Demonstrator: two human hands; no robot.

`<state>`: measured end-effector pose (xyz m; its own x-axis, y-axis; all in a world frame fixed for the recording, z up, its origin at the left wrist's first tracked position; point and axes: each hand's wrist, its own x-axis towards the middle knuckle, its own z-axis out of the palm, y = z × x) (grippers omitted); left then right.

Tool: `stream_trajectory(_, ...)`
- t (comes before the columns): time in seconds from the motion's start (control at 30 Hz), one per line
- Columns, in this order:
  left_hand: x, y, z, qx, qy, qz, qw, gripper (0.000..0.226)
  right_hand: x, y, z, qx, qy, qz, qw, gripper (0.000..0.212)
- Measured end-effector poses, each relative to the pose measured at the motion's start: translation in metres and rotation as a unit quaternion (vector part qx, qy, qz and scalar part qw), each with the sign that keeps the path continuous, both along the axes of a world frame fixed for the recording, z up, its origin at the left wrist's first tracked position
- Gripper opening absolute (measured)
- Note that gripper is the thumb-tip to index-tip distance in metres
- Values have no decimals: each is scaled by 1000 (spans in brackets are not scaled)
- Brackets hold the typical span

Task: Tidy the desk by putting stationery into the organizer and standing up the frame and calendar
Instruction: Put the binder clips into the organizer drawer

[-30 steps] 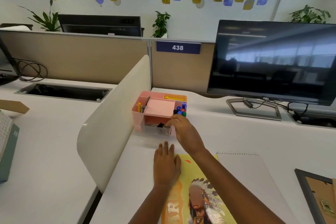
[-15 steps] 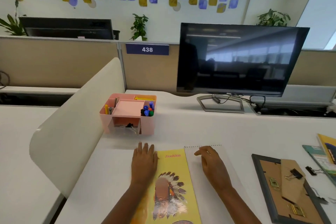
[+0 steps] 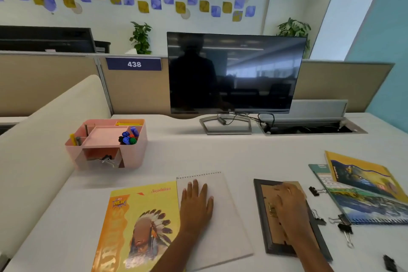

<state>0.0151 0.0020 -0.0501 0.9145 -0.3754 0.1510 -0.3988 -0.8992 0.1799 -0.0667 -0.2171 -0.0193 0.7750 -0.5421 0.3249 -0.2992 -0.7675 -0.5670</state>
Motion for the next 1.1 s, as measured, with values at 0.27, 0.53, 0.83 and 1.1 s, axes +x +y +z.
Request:
stream_trajectory(0.27, -3, -2, -3, -33, 48, 36, 998, 47, -6, -37, -1, -34, 164, -7, 986, 39)
stream_trajectory(0.53, -5, -3, -3, -91, 74, 57, 991, 55, 3, -70, -1, -1, 107, 15, 994, 23)
stream_trajectory(0.83, -5, -6, -5, -111, 37, 31, 993, 88, 17, -120, -4, -15, 133, -44, 990, 32)
stream_trajectory(1.1, -8, -6, 1, -78, 55, 44, 994, 95, 20, -126, -25, -124, 209, -48, 969, 25)
